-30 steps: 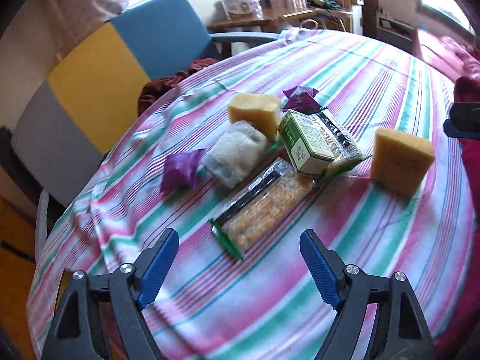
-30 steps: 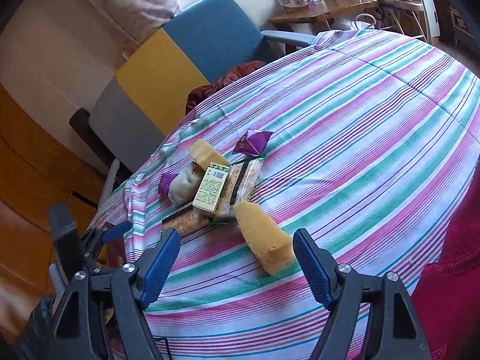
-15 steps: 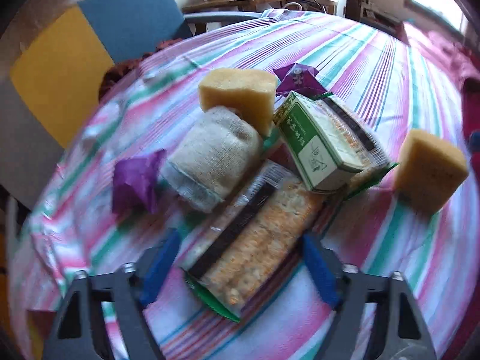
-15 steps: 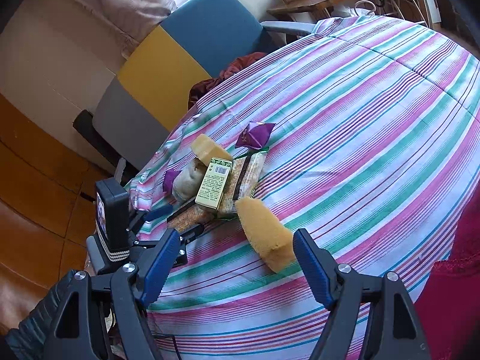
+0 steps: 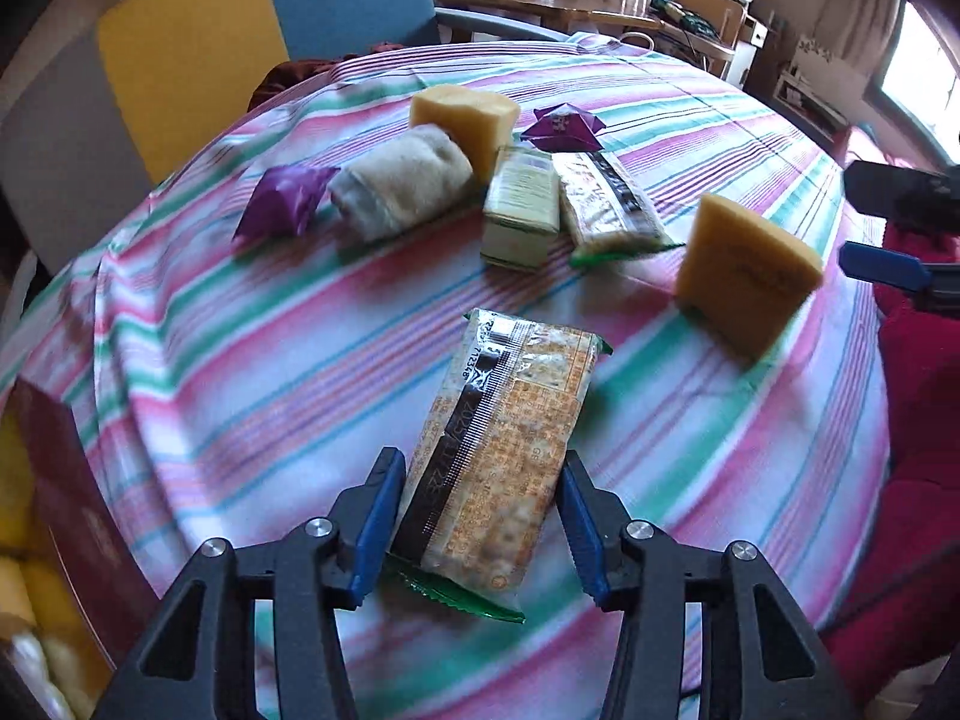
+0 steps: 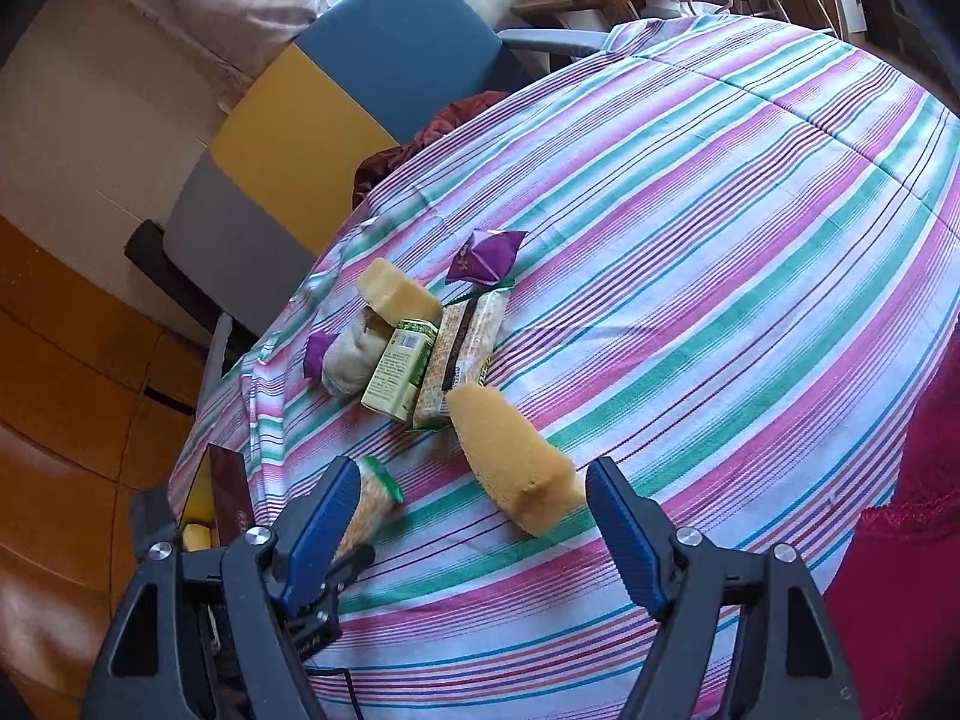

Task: Organize objects
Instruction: 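Grasp the yellow sponge wedge with the right tool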

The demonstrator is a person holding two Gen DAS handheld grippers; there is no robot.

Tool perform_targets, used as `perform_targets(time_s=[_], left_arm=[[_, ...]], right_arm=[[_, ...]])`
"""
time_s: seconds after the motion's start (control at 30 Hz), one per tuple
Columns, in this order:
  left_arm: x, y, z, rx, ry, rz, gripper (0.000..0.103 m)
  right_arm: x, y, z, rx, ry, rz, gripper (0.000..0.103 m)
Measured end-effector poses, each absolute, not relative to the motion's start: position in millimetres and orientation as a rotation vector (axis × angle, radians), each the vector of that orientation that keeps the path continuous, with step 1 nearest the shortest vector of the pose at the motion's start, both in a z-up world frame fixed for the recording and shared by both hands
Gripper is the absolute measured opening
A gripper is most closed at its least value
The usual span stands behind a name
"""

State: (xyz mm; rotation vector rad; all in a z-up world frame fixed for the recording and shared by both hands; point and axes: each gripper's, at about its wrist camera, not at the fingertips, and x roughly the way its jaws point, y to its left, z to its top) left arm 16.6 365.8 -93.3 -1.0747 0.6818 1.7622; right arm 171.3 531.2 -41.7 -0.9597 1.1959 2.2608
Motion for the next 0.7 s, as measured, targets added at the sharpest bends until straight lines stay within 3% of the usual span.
perform_targets(time_s=[0.27,0.5,0.57,0.6,0.63,0.7], left_arm=[[17,353,-92,-1.099,0.599,1.759,0.063],[17,353,-87,-1.046,0.639,1.768,0.063],[18,354,-87,-1.036,0.645,1.763,0.063],[17,355,-89,-1.039,0.647,1.757,0.063],[17,355,-90,-1.047,0.644,1.751,0.061],[16,356,-95,-1.071,0.635,1.741,0.058]], right_arm=[[148,530,-50,-1.148,1.089,2.191,0.079],[120,532,-56,-1.286,0.923,2.149,0.079],[115,529,-60,-1.313,0.872,2.152,0.071],[114,527,-63,-1.330,0.843,2.149,0.051],[113,526,-67,-1.352,0.836,2.136,0.040],[112,524,-71,-1.377,0.832,2.130,0.038]])
